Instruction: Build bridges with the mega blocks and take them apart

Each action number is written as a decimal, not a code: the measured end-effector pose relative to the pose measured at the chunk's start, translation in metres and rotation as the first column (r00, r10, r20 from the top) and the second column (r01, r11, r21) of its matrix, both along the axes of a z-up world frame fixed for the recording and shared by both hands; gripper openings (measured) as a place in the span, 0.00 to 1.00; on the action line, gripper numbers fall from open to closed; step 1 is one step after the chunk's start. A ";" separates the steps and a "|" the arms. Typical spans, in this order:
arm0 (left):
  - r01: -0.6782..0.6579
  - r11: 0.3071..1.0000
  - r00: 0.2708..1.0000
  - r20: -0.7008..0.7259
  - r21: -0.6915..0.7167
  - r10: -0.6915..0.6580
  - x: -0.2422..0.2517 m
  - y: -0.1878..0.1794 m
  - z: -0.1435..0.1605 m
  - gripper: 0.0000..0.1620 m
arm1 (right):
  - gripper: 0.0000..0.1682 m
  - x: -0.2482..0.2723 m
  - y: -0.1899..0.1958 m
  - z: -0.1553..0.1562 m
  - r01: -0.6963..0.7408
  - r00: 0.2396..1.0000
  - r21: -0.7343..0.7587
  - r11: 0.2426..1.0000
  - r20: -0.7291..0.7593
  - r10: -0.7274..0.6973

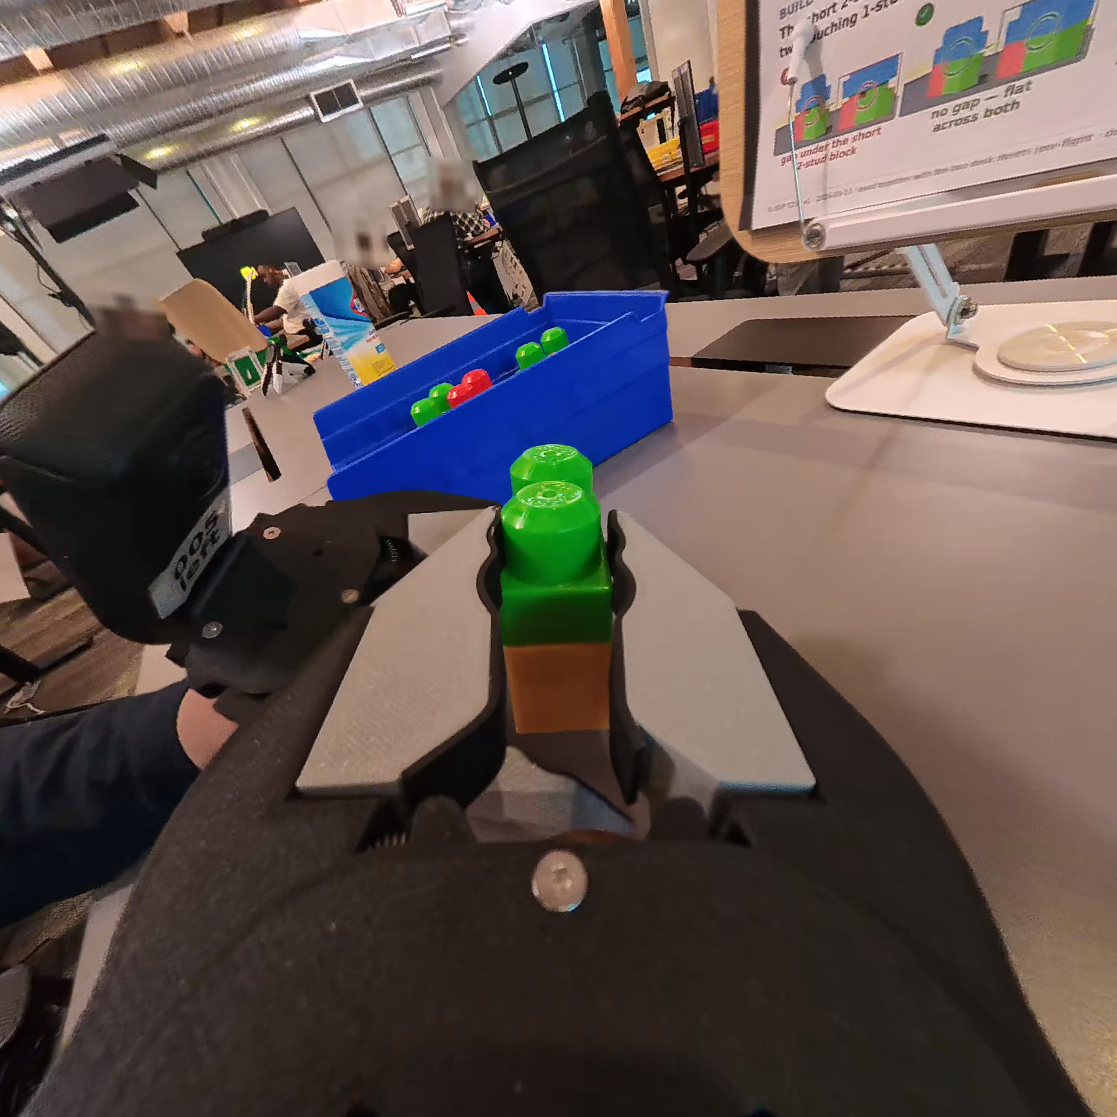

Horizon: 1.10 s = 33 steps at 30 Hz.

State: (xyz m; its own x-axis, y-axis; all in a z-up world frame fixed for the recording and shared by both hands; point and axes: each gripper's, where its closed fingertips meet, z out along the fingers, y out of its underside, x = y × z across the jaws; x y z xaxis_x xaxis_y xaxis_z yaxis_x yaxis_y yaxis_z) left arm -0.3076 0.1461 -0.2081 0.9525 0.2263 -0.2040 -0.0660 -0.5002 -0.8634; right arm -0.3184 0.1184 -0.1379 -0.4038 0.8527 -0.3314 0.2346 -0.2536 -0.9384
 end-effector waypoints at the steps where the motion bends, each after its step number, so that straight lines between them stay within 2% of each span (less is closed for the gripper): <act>1: -0.007 1.000 1.000 0.004 0.003 0.007 -0.002 -0.001 0.000 0.62 | 0.18 0.000 -0.002 0.000 0.008 1.000 0.012 1.000 -0.002 -0.008; 5: -0.011 1.000 1.000 0.021 0.005 0.011 -0.006 -0.005 0.000 0.58 | 0.18 0.001 -0.006 0.005 0.037 0.998 0.093 0.995 -0.050 -0.033; 10: -0.035 0.999 0.999 -0.024 0.007 0.035 -0.011 -0.008 0.003 0.56 | 0.18 0.004 -0.008 0.007 0.051 0.997 0.141 0.989 -0.072 -0.041; 15: -0.063 0.996 0.998 -0.024 0.056 0.064 -0.019 -0.013 0.013 0.54 | 0.18 0.005 -0.012 0.002 0.008 1.000 0.094 0.996 -0.025 -0.005; 19: -0.032 0.998 0.998 -0.045 0.059 0.034 -0.016 -0.011 0.014 0.58 | 0.18 0.004 -0.019 -0.009 -0.059 0.997 0.017 0.998 0.043 0.058; 23: -0.045 0.998 0.994 -0.100 0.034 0.048 -0.019 -0.011 0.012 0.58 | 0.18 0.003 -0.016 -0.011 -0.061 0.996 -0.055 0.997 0.064 0.064; 33: -0.034 0.999 0.991 -0.124 0.041 0.039 -0.019 -0.011 0.014 0.57 | 0.18 0.005 -0.016 -0.007 -0.039 0.998 -0.006 0.999 0.045 0.039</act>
